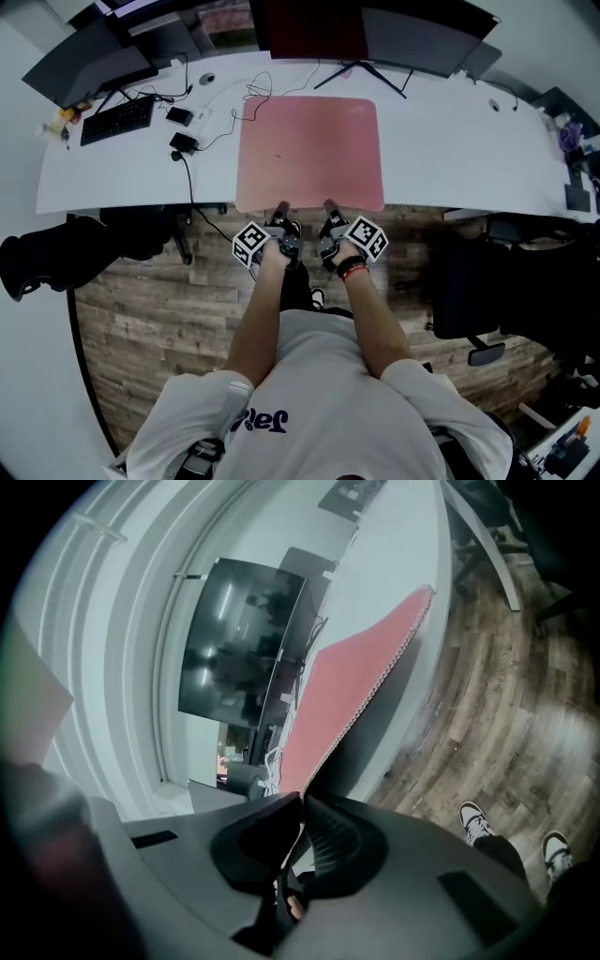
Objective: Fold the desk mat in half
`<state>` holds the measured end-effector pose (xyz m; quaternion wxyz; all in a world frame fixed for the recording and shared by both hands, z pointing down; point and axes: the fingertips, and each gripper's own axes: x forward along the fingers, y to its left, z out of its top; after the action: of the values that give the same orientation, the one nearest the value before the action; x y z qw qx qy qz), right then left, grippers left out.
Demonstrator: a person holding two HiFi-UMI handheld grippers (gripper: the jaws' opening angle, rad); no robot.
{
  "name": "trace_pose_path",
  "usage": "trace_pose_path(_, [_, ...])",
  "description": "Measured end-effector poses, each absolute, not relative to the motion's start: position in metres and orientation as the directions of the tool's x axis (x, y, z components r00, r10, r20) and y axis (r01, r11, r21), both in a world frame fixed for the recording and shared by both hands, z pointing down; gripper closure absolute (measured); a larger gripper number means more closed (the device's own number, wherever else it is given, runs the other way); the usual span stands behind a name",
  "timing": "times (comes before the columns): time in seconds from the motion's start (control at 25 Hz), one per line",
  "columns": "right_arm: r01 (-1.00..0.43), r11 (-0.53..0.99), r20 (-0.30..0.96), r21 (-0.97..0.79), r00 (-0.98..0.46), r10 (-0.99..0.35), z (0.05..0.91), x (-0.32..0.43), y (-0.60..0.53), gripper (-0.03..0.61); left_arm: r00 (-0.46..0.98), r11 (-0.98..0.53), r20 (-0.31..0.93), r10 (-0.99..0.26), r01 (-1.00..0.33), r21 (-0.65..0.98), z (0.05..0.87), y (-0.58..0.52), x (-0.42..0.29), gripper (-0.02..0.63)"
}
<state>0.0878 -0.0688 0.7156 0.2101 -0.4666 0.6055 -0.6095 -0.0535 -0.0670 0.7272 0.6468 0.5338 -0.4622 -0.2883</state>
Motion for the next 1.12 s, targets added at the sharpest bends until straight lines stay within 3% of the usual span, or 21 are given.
trace_pose_path(0.44, [-0.351,-0.193,0.346,-0.916,-0.451,-0.822,0.707,0.087,-0.084,0.546,0.417,0.261,0.339,-0.844,-0.234,0.937,0.708,-0.09,-0.053,0.581])
trace_pose_path(1.12, [-0.351,-0.217,0.359,-0.911,-0.415,-0.836,0.708,0.087,-0.119,0.541,0.447,0.253,0.343,-0.826,-0.25,0.935,0.707,-0.127,-0.052,0.581])
